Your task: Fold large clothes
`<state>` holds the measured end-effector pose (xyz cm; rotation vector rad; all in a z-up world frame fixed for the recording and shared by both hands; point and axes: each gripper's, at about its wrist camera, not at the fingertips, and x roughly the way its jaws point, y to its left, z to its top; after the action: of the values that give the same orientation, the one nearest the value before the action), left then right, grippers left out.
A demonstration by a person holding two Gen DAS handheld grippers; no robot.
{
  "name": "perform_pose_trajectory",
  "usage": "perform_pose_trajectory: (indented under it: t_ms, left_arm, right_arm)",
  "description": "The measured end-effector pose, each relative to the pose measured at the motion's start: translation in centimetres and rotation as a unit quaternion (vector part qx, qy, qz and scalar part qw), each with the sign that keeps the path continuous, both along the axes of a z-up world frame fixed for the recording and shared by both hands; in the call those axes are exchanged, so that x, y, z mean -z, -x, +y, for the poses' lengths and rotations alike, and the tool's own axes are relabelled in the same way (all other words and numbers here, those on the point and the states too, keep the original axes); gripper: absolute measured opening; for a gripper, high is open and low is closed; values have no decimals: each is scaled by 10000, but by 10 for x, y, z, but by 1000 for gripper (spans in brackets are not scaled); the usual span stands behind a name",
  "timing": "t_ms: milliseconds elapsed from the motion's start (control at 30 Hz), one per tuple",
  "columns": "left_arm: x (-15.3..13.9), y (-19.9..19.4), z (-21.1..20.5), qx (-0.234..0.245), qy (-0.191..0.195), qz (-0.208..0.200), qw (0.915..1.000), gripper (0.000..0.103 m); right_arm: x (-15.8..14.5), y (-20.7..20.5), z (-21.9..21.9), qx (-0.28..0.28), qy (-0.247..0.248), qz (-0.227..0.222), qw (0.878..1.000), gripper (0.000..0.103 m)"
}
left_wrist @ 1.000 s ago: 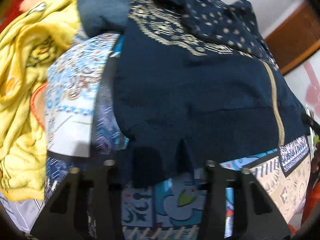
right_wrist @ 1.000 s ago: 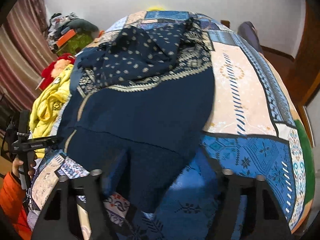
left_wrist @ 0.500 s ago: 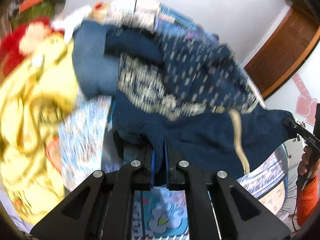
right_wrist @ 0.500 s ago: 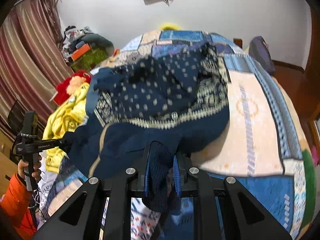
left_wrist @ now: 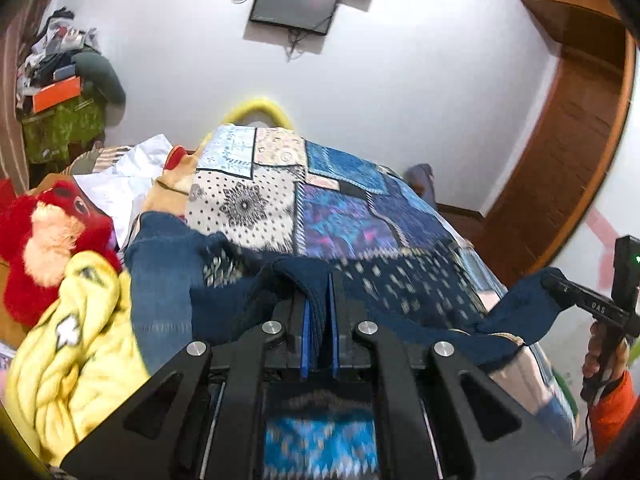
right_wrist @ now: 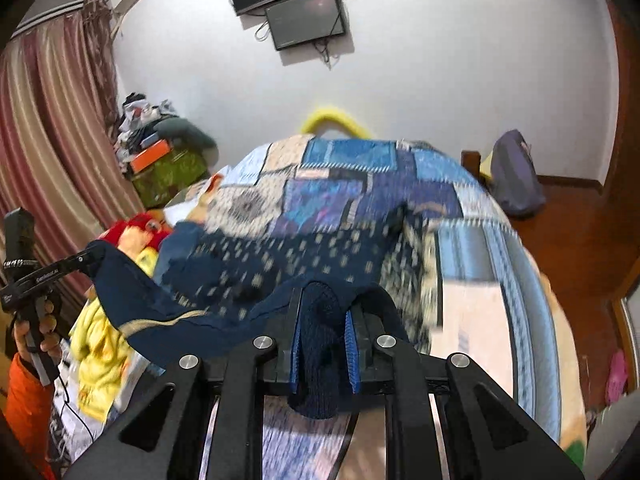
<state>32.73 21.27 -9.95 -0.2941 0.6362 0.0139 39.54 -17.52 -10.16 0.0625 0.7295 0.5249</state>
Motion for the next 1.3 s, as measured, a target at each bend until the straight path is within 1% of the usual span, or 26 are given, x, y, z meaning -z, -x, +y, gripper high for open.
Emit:
perform_pose_trajectory:
  t_ms: [33,100,167,200,267,333,400,467,533,600,633,700,733,800,833,867,933,967,1033,1100,1200,1300]
  left_arm:
    - [4,-19,6,-72,21,41,10000,7]
    - [15,-45,16,-214,60,137,9997,7]
    - [34,-79,28,-426,113,344,9984,7]
    - [40,-87,31,-500,113,415,9978,7]
    - [66,-117,43,-716,100,700,9949,7]
    - [88,-135,48,-844,106,942,9919,7]
    - [114,-153,51,-922,16,1244,9879,7]
    - [133,-162,51,-975,-24,1442,9847,8]
    - [148,-167,53,-1027,39,1593,9819,8]
    - [150,-168,54,-1056,68,1616,9812,9]
    - [147,-167,54,-1049,42,1624,9811,9]
    - [137,-165,52,-978,97,1624,9818,10]
    - [126,-161,50,-878,100,1534,9842,11]
    - [104,-157,44,-745,-94,1394,9874,19]
    - [88,-152,39,-753,-294,1266,9887,32]
    - [75,-148,35,-810,-474,1146,9890,50]
    - [54,-139,27,-858,-701,871,9900,60]
    - [46,-136,23,-800,-716,820,9908,60]
    - [40,-134,15,-584,-606,886,9925,60]
    - [43,-133,6,-385,-498,970,9933,62]
    - [59,-132,-14,-59,-473,1209,9915,64]
    - [92,-132,-32,293,-559,1578,9855,64]
  right_arm:
    - [1,-18,5,41,-5,9,10000,15]
    - [6,-48,14,121,30,60,9999,15]
    - [18,-85,27,222,121,177,9995,15]
    - [24,-98,32,244,176,237,9993,15]
    - [41,-129,42,327,324,362,9983,15]
    - [61,-159,52,430,459,537,9966,15]
    - [79,-180,58,516,574,678,9947,15]
    - [95,-196,60,605,683,772,9928,15]
    - [104,-204,56,685,632,801,9924,15]
    - [103,-208,48,871,588,729,9918,15]
    - [98,-207,43,1106,752,567,9894,15]
    - [82,-203,30,1598,1104,140,9809,15]
    - [74,-202,21,1626,1024,108,9813,15]
    - [56,-202,3,1349,656,277,9883,15]
    - [48,-199,1,1241,628,255,9900,15]
    - [41,-194,1,1159,679,176,9908,15]
    - [24,-177,9,896,909,-66,9918,15]
    - [20,-171,14,758,948,-93,9926,15]
    - [11,-154,31,306,932,-104,9951,15]
    - [9,-136,54,-120,926,-109,9956,15]
    - [20,-116,93,-746,851,131,9935,15]
    - [48,-104,126,-1190,889,484,9877,15]
